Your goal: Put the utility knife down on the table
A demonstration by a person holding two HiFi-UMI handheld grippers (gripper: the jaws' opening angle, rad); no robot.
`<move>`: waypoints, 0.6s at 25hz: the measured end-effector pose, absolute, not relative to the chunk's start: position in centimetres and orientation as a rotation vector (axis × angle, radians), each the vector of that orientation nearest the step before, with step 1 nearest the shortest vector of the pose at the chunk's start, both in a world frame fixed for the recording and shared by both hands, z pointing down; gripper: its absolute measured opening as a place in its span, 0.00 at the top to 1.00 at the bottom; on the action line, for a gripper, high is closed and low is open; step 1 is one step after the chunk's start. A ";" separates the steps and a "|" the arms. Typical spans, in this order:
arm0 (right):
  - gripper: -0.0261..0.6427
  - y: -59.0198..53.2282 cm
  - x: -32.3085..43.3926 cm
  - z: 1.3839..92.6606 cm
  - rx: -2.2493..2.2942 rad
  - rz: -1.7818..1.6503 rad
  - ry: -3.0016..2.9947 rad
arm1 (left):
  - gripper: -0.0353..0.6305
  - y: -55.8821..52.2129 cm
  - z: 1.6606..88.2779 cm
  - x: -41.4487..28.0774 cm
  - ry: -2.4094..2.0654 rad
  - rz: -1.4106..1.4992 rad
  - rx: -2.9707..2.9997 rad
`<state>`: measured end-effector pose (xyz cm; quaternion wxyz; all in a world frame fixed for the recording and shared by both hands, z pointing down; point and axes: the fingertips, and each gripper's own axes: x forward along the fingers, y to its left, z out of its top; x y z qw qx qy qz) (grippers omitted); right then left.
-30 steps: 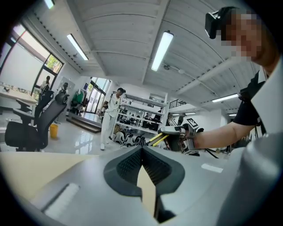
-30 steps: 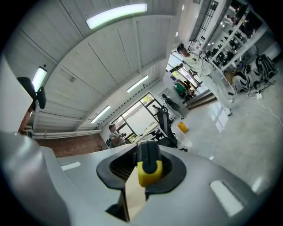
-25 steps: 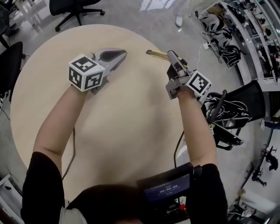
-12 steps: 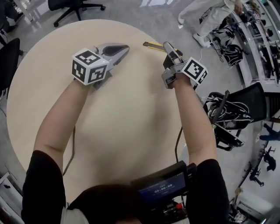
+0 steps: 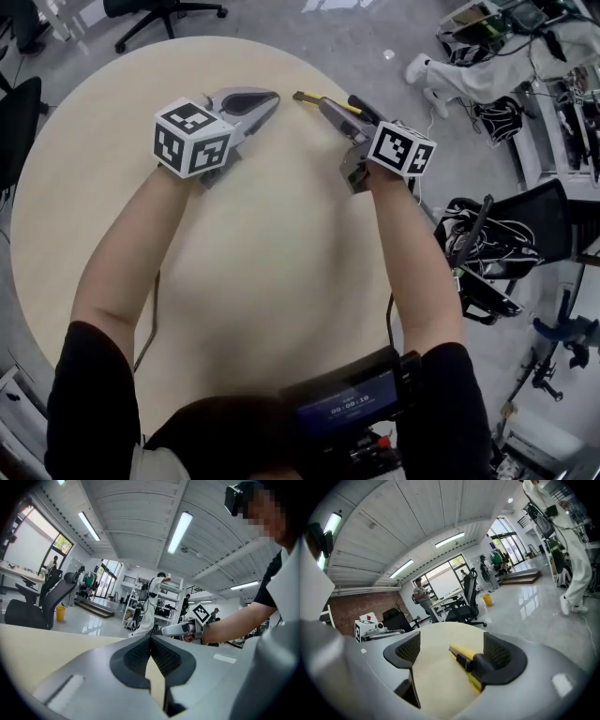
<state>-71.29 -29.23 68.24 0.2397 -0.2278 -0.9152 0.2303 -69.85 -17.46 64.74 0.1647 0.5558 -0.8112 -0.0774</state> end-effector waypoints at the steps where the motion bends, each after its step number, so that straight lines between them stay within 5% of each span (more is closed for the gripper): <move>1: 0.31 -29.4 -71.3 68.2 -0.614 0.629 -2.513 | 0.95 -17.5 64.7 -69.8 -2.312 -0.224 1.582; 8: 0.29 -31.5 -70.7 67.4 -0.549 0.523 -2.575 | 0.95 -18.2 64.3 -69.3 -2.307 -0.208 1.599; 15: 0.39 -33.1 -68.8 64.9 -0.544 0.604 -2.614 | 0.95 -18.7 62.2 -68.2 -2.310 -0.261 1.603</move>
